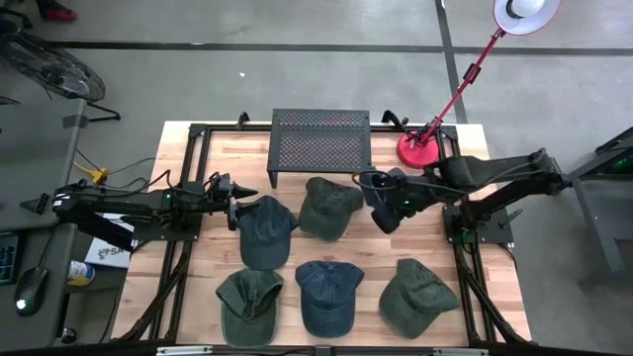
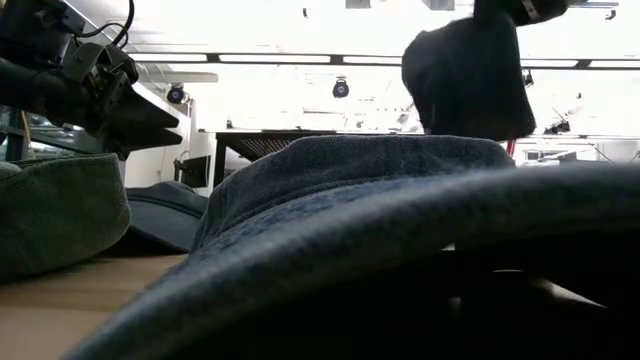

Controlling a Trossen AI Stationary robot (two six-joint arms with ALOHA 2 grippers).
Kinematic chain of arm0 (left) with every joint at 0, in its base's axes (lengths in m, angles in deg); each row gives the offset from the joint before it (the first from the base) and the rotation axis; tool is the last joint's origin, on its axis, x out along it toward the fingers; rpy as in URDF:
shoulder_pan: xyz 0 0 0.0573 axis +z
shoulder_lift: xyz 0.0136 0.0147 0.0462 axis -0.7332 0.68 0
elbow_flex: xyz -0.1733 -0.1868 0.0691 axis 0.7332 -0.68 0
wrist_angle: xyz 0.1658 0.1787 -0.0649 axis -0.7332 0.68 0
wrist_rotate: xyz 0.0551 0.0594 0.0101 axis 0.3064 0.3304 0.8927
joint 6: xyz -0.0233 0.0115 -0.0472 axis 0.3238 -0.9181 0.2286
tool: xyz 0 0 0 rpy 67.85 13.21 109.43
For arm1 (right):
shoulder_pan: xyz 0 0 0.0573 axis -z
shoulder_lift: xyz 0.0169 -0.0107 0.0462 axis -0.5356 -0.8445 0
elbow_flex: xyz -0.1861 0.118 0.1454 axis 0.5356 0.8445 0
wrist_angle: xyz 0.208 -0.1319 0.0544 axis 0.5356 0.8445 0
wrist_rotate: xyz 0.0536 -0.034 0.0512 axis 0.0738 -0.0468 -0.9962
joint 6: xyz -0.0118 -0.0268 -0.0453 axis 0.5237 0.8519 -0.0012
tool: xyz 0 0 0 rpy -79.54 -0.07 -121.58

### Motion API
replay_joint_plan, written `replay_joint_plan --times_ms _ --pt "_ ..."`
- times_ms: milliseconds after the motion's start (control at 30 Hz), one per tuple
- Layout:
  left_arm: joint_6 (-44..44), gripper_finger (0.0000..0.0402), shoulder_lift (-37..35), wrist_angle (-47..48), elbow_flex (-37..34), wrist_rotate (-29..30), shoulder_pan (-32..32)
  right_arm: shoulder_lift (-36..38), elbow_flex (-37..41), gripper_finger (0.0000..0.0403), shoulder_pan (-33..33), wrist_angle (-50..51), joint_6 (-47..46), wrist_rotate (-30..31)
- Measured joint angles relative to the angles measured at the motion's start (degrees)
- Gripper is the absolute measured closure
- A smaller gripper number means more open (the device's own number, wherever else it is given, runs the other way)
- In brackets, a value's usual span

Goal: Pick & Place hat
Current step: Put the top right dark blue cap on the shelf

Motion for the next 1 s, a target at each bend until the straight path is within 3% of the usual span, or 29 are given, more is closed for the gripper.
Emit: replay_joint_plan --times_ms 100,300,400,800,1000 --pt "0.00 0.0195 0.00 0.00 0.00 0.01 0.01 1.25 -0.49 0.0398 -1.54 -1.52 6.12 1.04" --pt "0.00 0.0195 -0.01 0.00 0.00 0.01 0.01 3.40 -0.51 0.0398 -4.16 -2.88 12.75 11.33" --pt "0.00 0.0195 0.00 0.00 0.00 0.02 0.02 3.84 -0.51 0.0398 -4.91 -4.59 17.01 13.08" --pt "0.00 0.0195 -0.02 0.00 0.00 0.03 0.02 4.05 -0.51 0.0398 -5.92 -12.19 35.46 2.22" --pt "0.00 0.0195 -0.04 -2.31 0.09 5.93 0.03 4.05 -0.51 0.0398 -5.92 -13.99 33.14 1.06"
